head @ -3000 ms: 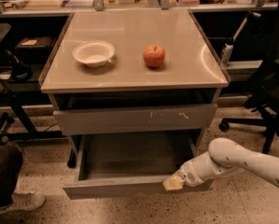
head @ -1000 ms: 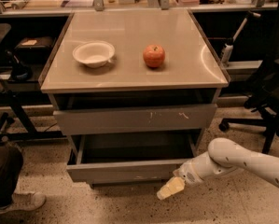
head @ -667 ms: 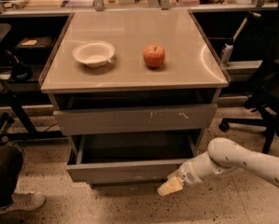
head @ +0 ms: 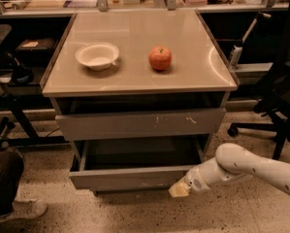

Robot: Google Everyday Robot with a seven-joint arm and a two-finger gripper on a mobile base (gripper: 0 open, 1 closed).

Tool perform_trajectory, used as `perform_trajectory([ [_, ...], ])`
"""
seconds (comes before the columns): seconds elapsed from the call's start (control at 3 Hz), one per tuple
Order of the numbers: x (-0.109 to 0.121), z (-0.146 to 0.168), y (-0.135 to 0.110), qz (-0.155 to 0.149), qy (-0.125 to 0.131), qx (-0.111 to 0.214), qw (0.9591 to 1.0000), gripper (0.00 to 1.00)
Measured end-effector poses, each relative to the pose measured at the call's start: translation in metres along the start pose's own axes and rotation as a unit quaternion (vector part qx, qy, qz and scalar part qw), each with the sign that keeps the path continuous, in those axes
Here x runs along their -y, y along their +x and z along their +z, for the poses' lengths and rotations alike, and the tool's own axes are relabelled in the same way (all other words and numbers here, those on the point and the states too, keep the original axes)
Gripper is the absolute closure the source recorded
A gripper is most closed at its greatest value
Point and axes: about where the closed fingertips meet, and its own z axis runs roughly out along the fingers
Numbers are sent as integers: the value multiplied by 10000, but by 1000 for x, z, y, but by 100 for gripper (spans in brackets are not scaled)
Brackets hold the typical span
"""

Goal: Close middle drawer

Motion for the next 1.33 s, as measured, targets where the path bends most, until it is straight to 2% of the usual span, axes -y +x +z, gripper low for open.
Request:
perform_trajectory([
  [0.33,13,1,-10,-106,266,82,9996,100],
  [0.67,29,0,-22,-210,565,112,9981,100],
  [1.0,42,2,-31,-290,745,71,9968,100],
  [1.33,54,8,-39,-336,820,71,9960,100],
])
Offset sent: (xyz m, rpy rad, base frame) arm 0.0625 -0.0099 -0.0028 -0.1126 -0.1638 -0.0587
